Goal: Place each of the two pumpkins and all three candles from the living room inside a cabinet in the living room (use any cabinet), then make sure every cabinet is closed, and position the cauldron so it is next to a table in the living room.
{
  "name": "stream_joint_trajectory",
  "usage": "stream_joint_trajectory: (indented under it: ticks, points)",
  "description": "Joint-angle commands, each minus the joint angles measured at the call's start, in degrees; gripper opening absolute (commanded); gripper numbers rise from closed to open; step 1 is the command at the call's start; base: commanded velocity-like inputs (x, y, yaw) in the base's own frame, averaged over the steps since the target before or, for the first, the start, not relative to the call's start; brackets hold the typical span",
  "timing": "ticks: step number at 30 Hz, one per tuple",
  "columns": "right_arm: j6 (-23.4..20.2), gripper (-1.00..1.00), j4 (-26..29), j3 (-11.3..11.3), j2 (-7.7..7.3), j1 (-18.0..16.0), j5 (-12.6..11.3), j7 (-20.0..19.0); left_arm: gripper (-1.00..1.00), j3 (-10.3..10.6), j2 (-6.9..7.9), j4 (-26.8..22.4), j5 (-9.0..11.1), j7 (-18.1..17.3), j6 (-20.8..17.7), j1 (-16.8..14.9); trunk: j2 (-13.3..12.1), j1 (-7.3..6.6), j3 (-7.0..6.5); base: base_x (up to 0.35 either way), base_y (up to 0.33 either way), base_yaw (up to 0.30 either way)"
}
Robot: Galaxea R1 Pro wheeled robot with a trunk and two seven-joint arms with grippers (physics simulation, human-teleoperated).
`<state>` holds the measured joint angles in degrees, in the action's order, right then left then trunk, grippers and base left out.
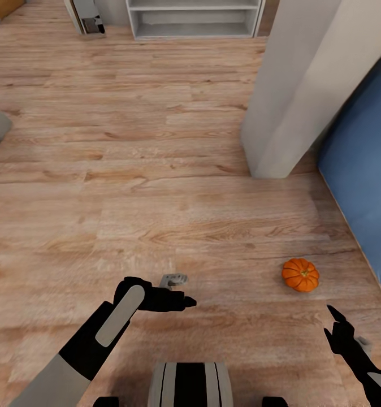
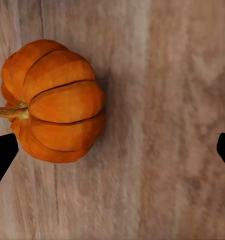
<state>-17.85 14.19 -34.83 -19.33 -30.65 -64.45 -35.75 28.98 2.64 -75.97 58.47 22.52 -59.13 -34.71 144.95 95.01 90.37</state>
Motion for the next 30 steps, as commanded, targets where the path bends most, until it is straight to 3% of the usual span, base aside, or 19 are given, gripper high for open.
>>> stream_joint_trajectory:
  ticks: [1, 5, 7, 12, 17, 19, 26, 30]
  points:
    - [-0.52, 1.0, -0.04, -0.15, -0.01, -0.03, -0.49, -0.09, 1.0, 0.11, 0.03, -0.06, 0.62, 0.6, -0.02, -0.04, 0.03, 0.01, 0.26, 0.0, 0.0, 0.0]
    - [-0.52, 1.0, -0.04, -0.15, -0.01, -0.03, -0.5, -0.11, 1.0, 0.09, 0.18, -0.44, 0.7, -0.4, -0.13, -0.05, 0.04, 0.04, 0.48, 0.0, 0.0, 0.0]
    - [-0.52, 1.0, -0.04, -0.15, -0.01, -0.03, -0.49, -0.11, 1.0, 0.07, 0.35, -2.28, 0.78, -2.95, -0.37, -0.03, 0.04, 0.04, 0.48, 0.0, 0.0, 0.0]
    - [-0.52, 1.0, -0.04, -0.17, -0.01, -0.03, -0.43, -0.11, 1.0, -0.11, 0.69, -9.17, 1.13, -15.53, -0.87, 0.0, 0.04, 0.04, 0.48, 0.0, 0.0, 0.0]
    - [-0.52, 1.0, 0.03, -0.19, -0.06, -0.03, -0.35, -0.04, 1.0, -0.39, 3.16, -11.2, 1.24, -31.0, -0.87, 0.14, 0.04, 0.04, 0.48, 0.0, 0.0, 0.0]
    - [-0.52, 1.0, 0.06, -0.2, -0.08, -0.03, -0.34, -0.02, 1.0, -0.51, 3.88, -11.38, 1.18, -34.49, -0.87, 0.14, 0.04, 0.04, 0.48, 0.0, 0.0, 0.0]
    - [-0.51, 1.0, 0.12, -0.22, -0.09, -0.03, -0.4, -0.08, 1.0, -0.71, 4.55, -11.48, 1.13, -37.82, -0.87, 0.16, 0.12, 0.19, 1.81, 0.0, 0.0, 0.0]
    - [-0.46, 1.0, 0.18, -0.26, -0.09, -0.03, -0.47, -0.05, 1.0, -0.75, 4.63, -11.48, 1.1, -38.2, -0.87, 0.17, 0.12, 0.19, 1.81, 0.0, 0.0, 0.0]
